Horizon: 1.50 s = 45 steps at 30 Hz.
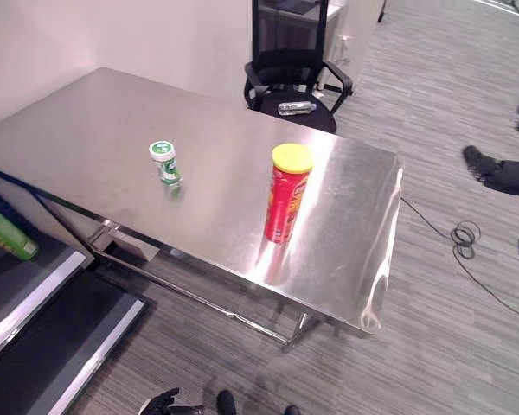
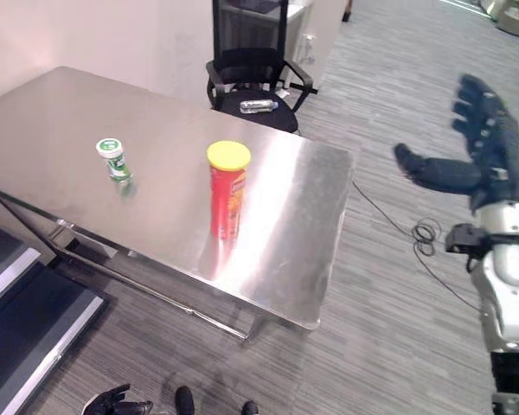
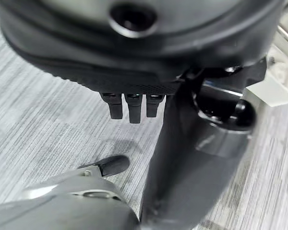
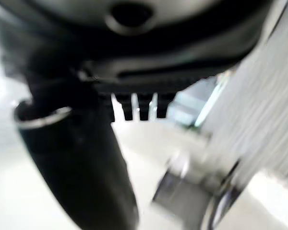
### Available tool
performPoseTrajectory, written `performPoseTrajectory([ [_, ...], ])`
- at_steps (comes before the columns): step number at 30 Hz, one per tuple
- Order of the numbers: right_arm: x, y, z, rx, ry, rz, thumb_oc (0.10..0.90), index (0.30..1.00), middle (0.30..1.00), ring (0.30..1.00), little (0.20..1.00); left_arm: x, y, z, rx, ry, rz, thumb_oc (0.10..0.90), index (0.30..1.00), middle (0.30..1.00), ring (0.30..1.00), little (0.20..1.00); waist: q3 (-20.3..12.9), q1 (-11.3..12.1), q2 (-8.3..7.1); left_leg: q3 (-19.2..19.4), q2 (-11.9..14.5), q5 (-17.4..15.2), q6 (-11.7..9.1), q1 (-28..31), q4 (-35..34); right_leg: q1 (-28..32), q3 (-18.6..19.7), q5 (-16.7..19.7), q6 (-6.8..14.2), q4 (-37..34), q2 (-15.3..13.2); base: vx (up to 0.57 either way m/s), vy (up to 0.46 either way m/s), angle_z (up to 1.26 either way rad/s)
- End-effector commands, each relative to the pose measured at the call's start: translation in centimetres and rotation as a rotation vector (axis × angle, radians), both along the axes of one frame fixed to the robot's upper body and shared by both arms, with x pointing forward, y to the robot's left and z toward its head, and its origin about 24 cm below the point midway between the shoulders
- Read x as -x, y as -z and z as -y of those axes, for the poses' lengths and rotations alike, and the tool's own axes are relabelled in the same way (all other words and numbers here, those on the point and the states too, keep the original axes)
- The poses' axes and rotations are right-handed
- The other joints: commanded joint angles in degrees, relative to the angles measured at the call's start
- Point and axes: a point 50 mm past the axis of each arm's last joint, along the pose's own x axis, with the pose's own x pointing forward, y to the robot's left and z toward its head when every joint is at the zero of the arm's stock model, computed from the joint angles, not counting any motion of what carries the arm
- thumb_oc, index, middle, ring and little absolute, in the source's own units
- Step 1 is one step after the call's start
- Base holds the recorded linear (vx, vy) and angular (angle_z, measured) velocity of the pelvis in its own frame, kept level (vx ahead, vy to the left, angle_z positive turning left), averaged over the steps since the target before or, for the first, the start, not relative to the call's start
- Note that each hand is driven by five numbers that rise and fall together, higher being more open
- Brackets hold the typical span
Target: Put the goods on the table back onto the shelves and tidy them up.
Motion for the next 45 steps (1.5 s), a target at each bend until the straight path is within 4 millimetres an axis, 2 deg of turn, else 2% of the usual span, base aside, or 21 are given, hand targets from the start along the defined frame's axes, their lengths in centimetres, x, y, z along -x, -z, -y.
performPoseTrajectory([
  [1,0.4,-6.6,-2.7,-0.051,-0.254,0.29,0.8,0.9,0.9,0.9,0.9,-0.8,-0.2,0.0,-0.01,0.088,0.016,0.8,0.9,0.9,0.9,0.9,-3.52,1.82,0.44,-0.1,4.46,-3.12,-5.52,2.15,0.53,-0.15,-4.2,0.97,5.15,1.03,-4.18,-0.01,-0.048,0.09],
  [5,0.0,-6.7,-4.5,-0.073,-0.396,0.264,0.8,0.9,0.9,0.9,0.9,-0.3,0.0,-0.2,-0.004,0.085,-0.006,0.8,0.9,0.9,0.9,0.9,-3.75,2.23,0.58,-0.2,4.71,-2.74,-5.86,1.97,0.53,-0.12,-4.72,0.96,4.91,0.78,-3.96,-0.01,-0.038,0.1],
  [8,-0.4,-6.3,-6.6,-0.042,-0.547,0.193,0.8,0.9,0.9,0.9,0.9,0.1,0.2,0.0,0.012,0.09,-0.019,0.8,0.9,0.9,0.9,0.9,-4.19,2.34,0.91,-0.46,5.05,-2.32,-6.31,1.77,0.53,-0.04,-5.3,0.8,4.59,0.7,-3.64,-0.01,-0.064,0.03],
  [9,-0.4,-6.4,-6.7,-0.041,-0.548,0.192,0.8,0.9,0.9,0.9,0.9,0.1,0.2,0.1,0.012,0.089,-0.019,0.8,0.9,0.9,0.9,0.9,-4.2,2.28,0.94,-0.48,5.06,-2.31,-6.32,1.75,0.53,-0.05,-5.33,0.8,4.58,0.7,-3.63,-0.01,-0.075,0.03],
  [10,-0.4,-6.4,-7.5,0.021,-0.588,0.156,0.8,0.9,0.9,0.9,0.9,0.1,0.2,0.1,0.015,0.092,-0.02,0.8,0.9,0.9,0.9,0.9,-4.36,2.37,1.0,-0.56,5.29,-2.11,-6.53,1.78,0.53,0.07,-5.54,0.65,4.4,0.7,-3.46,0.0,-0.04,0.04],
  [16,-1.1,-6.3,-8.9,0.03,-0.644,0.132,0.8,0.9,0.9,0.9,0.9,-0.4,0.1,0.4,0.019,0.099,-0.002,0.8,0.9,0.9,0.9,0.9,-4.59,2.68,1.34,-1.01,5.81,-1.57,-7.02,1.69,0.53,0.45,-6.09,0.23,3.83,0.7,-2.64,-0.01,-0.054,0.06],
  [28,-0.9,-6.2,-9.8,0.091,-0.68,0.106,0.8,0.9,0.9,0.9,0.9,-0.2,0.2,0.9,0.036,0.093,0.001,0.8,0.9,0.9,0.9,0.9,-4.51,3.2,1.91,-2.62,6.4,-0.69,-7.86,1.04,0.53,1.29,-8.16,-0.75,3.05,0.7,-1.8,0.0,-0.033,0.08],
  [36,-1.7,-5.6,-10.2,0.186,-0.636,0.045,0.8,0.9,0.9,0.9,0.9,-0.7,-0.1,1.5,0.066,0.072,0.048,0.8,0.9,0.9,0.9,0.9,-4.27,3.87,2.2,-3.49,6.28,-0.46,-8.04,0.78,0.53,1.79,-9.25,-1.2,2.93,0.7,-1.68,0.0,-0.008,0.07],
  [45,-2.2,-4.9,-10.6,0.21,-0.642,0.003,0.8,0.9,0.9,0.9,0.9,-0.6,-0.3,1.8,0.087,0.079,0.07,0.8,0.9,0.9,0.9,0.9,-4.05,4.39,2.55,-4.25,5.91,-0.5,-7.86,0.6,0.53,2.11,-10.08,-1.36,2.86,0.7,-1.81,0.0,0.004,0.05],
])
